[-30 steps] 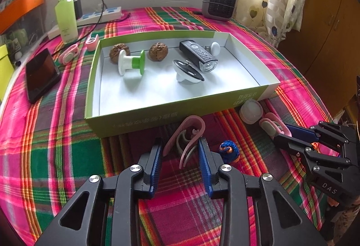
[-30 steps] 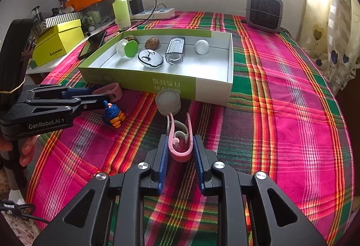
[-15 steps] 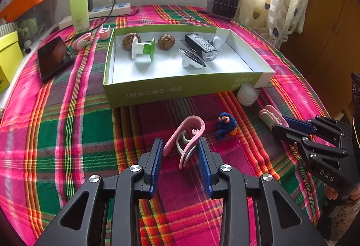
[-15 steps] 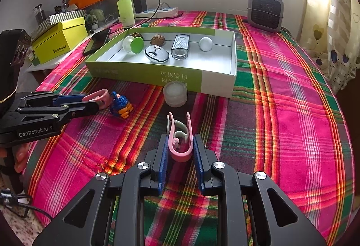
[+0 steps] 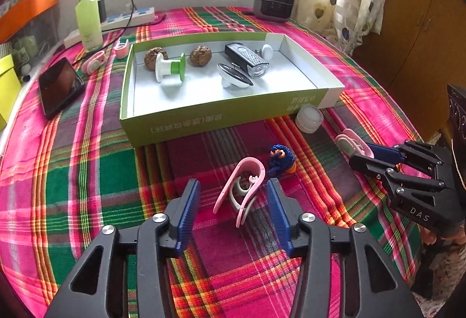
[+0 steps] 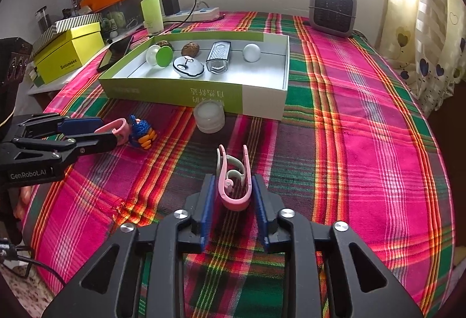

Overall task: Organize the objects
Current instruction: 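Lift both pink clips with both tools toward the green box, then carry both pink clips over the green box with both tools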

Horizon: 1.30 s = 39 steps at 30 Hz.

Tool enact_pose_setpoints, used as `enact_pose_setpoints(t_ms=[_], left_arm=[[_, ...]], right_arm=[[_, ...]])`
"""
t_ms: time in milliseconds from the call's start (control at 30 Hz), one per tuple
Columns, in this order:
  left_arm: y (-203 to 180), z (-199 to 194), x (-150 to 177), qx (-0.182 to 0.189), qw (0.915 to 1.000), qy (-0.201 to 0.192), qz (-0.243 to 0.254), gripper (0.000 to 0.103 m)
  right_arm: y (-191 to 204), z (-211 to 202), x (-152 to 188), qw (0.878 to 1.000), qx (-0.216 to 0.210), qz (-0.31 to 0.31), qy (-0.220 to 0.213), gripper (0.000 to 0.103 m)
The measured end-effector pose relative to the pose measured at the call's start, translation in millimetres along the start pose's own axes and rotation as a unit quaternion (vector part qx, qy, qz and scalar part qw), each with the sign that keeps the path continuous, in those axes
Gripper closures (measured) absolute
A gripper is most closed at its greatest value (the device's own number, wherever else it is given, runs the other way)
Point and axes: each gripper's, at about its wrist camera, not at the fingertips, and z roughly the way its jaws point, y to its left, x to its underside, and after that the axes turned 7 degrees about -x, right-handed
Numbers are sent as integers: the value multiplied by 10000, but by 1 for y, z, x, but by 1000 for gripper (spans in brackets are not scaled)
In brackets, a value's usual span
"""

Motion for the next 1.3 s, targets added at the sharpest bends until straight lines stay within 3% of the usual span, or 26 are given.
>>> enact_pose_setpoints(t_ms=[200, 633, 1067, 1300], left_arm=[[-1, 6, -6, -30, 10000, -14, 5, 56], [-8, 8, -6, -307, 9991, -127, 255, 57], [-2, 7, -5, -496, 9986, -146, 75, 80], [1, 7, -6, -480, 9987, -141, 15, 81]], right_arm=[[3, 4, -4, 10000, 53, -74, 32, 63], [1, 7, -8, 9998, 174, 38, 18, 63], [2, 7, -7, 9997, 255, 11, 22, 65], [0, 7, -7, 9996, 269, 45, 4, 72]])
